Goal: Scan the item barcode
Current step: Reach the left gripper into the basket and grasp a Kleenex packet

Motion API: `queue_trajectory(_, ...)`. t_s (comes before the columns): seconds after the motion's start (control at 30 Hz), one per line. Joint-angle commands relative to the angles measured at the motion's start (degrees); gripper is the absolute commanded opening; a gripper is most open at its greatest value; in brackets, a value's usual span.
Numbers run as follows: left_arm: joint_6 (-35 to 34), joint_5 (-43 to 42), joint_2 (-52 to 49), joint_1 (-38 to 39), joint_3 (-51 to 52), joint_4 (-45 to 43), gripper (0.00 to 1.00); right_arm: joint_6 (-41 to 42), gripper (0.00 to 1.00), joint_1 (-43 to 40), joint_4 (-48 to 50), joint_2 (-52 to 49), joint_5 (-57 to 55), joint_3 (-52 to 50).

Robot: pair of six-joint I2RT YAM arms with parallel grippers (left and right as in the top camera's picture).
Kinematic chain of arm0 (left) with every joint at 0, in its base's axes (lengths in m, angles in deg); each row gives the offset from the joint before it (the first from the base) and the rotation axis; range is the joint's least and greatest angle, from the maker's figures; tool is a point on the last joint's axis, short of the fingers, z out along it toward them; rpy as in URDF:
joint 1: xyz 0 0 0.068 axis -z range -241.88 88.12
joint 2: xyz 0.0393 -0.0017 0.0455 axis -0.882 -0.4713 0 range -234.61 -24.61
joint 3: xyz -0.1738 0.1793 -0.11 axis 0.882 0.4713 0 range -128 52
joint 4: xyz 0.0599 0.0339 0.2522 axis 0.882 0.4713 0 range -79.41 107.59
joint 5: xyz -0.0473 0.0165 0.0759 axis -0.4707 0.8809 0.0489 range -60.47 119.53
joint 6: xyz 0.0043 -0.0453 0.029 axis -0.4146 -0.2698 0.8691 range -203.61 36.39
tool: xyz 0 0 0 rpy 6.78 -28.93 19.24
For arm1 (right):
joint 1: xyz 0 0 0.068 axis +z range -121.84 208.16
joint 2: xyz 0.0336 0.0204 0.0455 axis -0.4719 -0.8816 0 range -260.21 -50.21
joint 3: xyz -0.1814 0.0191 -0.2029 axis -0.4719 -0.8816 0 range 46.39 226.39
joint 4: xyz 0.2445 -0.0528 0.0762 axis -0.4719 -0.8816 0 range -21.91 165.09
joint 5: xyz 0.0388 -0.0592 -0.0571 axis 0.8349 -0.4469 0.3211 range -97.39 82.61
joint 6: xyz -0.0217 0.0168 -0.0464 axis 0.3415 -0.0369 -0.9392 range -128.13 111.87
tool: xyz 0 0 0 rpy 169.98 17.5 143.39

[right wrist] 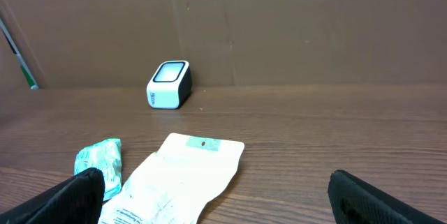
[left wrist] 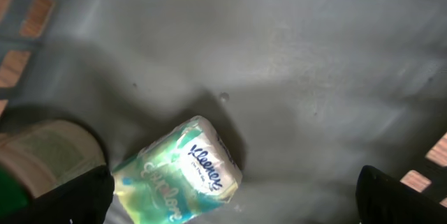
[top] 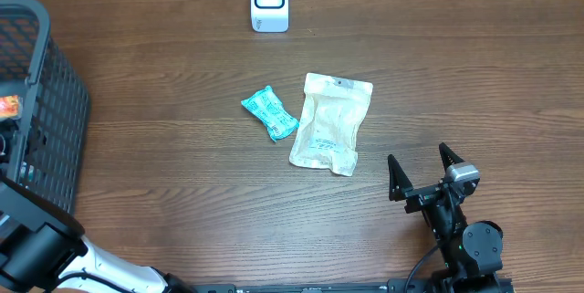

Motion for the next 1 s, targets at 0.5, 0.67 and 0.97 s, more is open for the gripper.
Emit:
queue_trajectory(0.5, 12.2, 2.0, -7.5, -0.8, 1.0, -0.4, 0.96, -0.1, 1.00, 0.2, 0.4, 0.5, 0.1, -0.6)
queue_trajectory(0.67, 12.1, 3.6, -9.2, -0.8, 1.0, -0.4, 0.81, -0.1, 1.00, 0.2, 0.4, 0.5, 0.1, -0.6)
queue_trajectory(0.97, 9.8, 4.8, -9.2, -0.7, 1.0, -1.2, 0.04, -0.1, 1.00, 0.2, 0.4, 0.5, 0.1, -0.6)
